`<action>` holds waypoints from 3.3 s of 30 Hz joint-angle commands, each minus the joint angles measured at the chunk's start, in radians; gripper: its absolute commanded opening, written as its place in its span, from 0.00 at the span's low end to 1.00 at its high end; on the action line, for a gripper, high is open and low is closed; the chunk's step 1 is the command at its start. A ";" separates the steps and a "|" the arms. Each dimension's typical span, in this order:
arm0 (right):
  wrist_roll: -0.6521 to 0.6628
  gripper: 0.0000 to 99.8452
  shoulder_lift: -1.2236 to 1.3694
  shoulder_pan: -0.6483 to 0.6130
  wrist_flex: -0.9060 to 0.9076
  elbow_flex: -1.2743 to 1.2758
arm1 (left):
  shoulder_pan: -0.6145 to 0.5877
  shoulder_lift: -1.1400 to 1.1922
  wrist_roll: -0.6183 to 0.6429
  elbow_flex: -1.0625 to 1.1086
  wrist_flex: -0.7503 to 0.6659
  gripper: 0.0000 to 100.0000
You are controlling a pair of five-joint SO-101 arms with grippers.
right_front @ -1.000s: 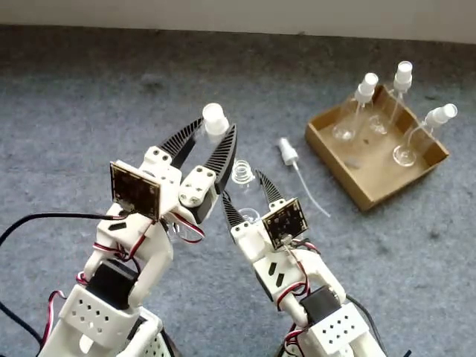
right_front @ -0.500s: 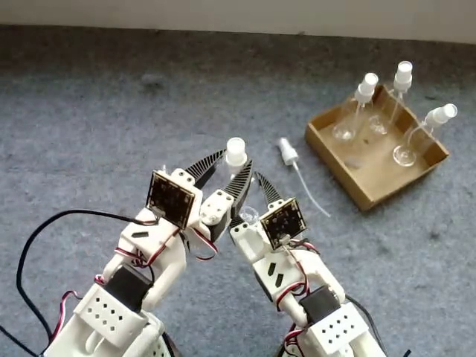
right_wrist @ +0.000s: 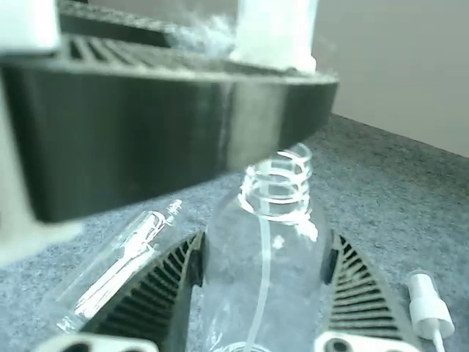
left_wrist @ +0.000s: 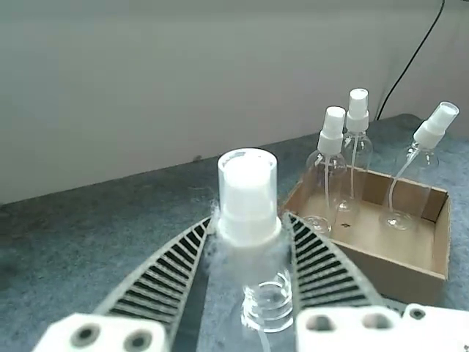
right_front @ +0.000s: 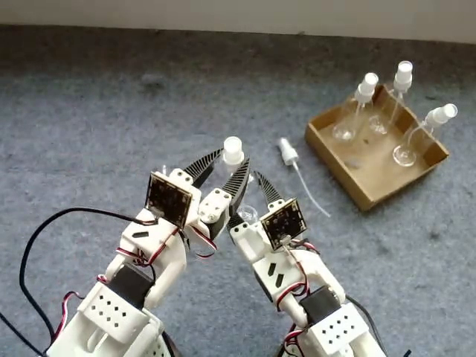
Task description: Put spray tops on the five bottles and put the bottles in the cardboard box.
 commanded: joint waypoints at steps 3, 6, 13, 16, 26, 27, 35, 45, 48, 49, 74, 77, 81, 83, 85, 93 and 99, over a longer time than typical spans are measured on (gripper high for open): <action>0.000 0.18 -0.013 -0.001 -0.001 0.116 | -0.025 -0.002 0.002 -0.035 -0.002 0.01; 0.000 0.18 -0.013 -0.001 -0.001 0.116 | -0.025 -0.002 0.002 -0.090 0.060 0.01; 0.000 0.18 -0.013 -0.001 -0.001 0.116 | -0.027 0.036 0.057 -0.196 0.158 0.01; 0.000 0.18 -0.013 -0.001 0.001 0.116 | -0.031 0.165 0.063 -0.259 0.163 0.01; 0.000 0.18 -0.013 -0.001 0.001 0.116 | -0.025 0.228 0.064 -0.205 0.161 0.01; 0.000 0.18 -0.013 -0.001 -0.001 0.116 | -0.025 0.214 0.064 -0.186 0.160 0.01; 0.000 0.18 -0.013 -0.001 -0.001 0.116 | -0.024 0.054 0.064 -0.081 0.163 0.01; 0.000 0.18 -0.013 -0.001 0.002 0.116 | -0.024 0.005 0.066 -0.044 0.163 0.15; 0.000 0.18 -0.013 -0.001 0.002 0.116 | -0.025 -0.002 0.066 -0.044 0.163 0.16; 0.000 0.18 -0.013 -0.001 0.002 0.116 | -0.025 -0.002 0.066 -0.047 0.163 0.16; 0.000 0.18 -0.013 -0.001 0.005 0.116 | 0.002 -0.005 0.066 -0.148 0.163 0.16; 0.000 0.18 -0.013 -0.001 0.005 0.116 | -0.001 -0.005 0.066 -0.150 0.163 0.16; 0.000 0.18 -0.013 -0.001 0.005 0.116 | 0.007 -0.079 0.066 -0.145 0.170 0.15; 0.000 0.18 -0.013 -0.001 0.005 0.116 | 0.007 -0.156 0.066 -0.145 0.233 0.15; 0.000 0.18 -0.013 -0.001 0.005 0.116 | 0.005 -0.223 0.066 -0.145 0.311 0.15; -0.002 0.18 -0.013 0.019 0.004 0.116 | -0.001 -0.340 0.064 -0.145 0.456 0.15; -0.006 0.18 -0.013 0.122 -0.051 0.116 | -0.001 -0.341 0.063 -0.147 0.548 0.03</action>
